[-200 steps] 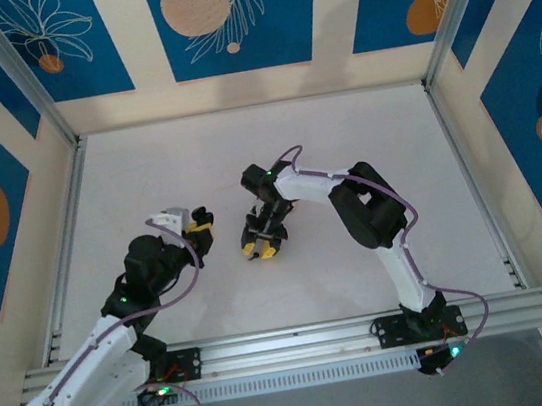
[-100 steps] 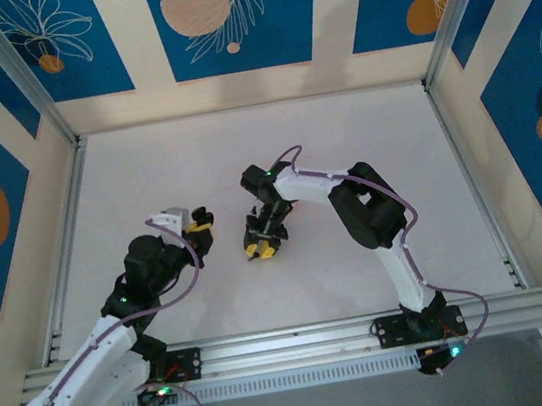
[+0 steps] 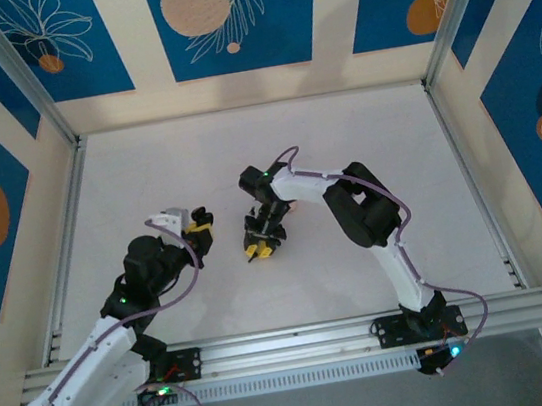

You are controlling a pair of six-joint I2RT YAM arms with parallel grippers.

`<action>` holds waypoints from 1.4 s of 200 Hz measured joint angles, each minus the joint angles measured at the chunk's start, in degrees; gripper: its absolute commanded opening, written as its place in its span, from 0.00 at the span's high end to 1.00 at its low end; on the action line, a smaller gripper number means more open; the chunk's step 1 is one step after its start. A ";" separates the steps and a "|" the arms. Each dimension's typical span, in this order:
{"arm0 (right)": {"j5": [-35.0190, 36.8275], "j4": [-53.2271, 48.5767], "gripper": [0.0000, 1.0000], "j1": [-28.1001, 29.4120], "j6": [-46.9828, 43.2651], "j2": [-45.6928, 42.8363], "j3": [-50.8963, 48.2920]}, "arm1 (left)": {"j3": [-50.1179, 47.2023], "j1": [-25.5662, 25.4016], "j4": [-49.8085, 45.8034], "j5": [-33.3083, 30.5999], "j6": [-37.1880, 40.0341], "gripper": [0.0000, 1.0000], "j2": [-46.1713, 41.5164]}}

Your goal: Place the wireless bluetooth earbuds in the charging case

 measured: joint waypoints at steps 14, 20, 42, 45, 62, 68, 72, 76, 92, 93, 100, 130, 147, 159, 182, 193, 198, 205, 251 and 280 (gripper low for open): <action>0.20 -0.09 0.78 -0.02 -0.35 0.02 0.04 | 0.00 0.00 -0.15 0.00 0.00 0.79 0.00; 0.24 -0.11 0.79 -0.02 -0.39 0.02 0.04 | 0.00 0.00 -0.26 0.00 0.00 0.79 0.00; 0.35 -0.02 0.81 -0.13 -0.81 0.00 0.09 | 0.00 0.00 -0.70 0.00 0.02 0.79 0.00; 0.37 0.02 0.81 -0.13 -0.81 0.00 0.09 | 0.00 0.00 -0.79 0.00 0.04 0.79 0.02; 0.42 0.39 0.82 -0.13 -0.87 0.00 0.07 | 0.02 0.00 -0.87 0.00 0.15 0.79 0.39; 0.44 0.72 0.82 -0.17 -0.90 -0.04 0.04 | 0.02 0.00 -0.90 0.02 0.33 0.79 0.66; 0.48 1.07 0.82 -0.22 -0.96 -0.15 -0.11 | 0.02 0.00 -0.87 0.09 0.50 0.79 0.92; 0.59 1.49 0.83 -0.26 -1.01 -0.35 -0.33 | 0.02 0.00 -0.87 0.20 0.63 0.79 1.14; 1.70 3.76 0.83 -0.35 -1.05 -1.73 -1.92 | 0.11 0.00 -0.87 0.57 1.18 0.79 2.60; 1.70 3.85 0.83 -0.35 -1.05 -1.79 -2.01 | 0.11 0.00 -0.87 0.63 1.27 0.79 2.73; 2.38 4.96 0.84 -0.44 -1.07 -2.64 -2.97 | 0.15 0.00 -0.81 0.79 1.40 0.79 3.48; 4.90 8.72 0.84 -1.11 -1.57 -6.97 -7.23 | 0.28 0.04 -0.04 2.47 1.79 0.79 7.13; 6.32 10.75 0.84 -1.57 -2.40 -10.19 -9.46 | 0.50 0.09 0.79 3.76 2.64 0.80 9.27; 7.43 12.20 0.84 -1.95 -3.30 -12.96 -11.13 | 0.98 0.09 1.20 4.87 3.23 0.80 10.75; 9.18 14.97 0.85 -3.06 -5.14 -19.08 -14.38 | 2.95 0.09 1.66 6.99 4.57 0.80 13.27; 10.14 16.44 0.84 -3.87 -6.32 -22.40 -15.98 | 4.13 0.09 2.14 8.20 5.11 0.80 14.43; 10.58 17.14 0.84 -4.28 -6.99 -23.98 -16.72 | 4.59 0.09 2.69 8.72 5.51 0.80 14.99; 10.93 17.86 0.85 -4.74 -7.85 -25.68 -17.53 | 5.09 0.09 3.34 9.55 5.88 0.80 15.72; 12.35 23.67 0.85 -8.09 -16.00 -35.30 -22.64 | 7.15 0.09 7.61 16.11 9.07 0.79 21.70; 11.98 26.01 0.85 -10.12 -21.86 -38.23 -24.06 | 9.53 0.09 8.44 21.24 12.15 0.79 26.03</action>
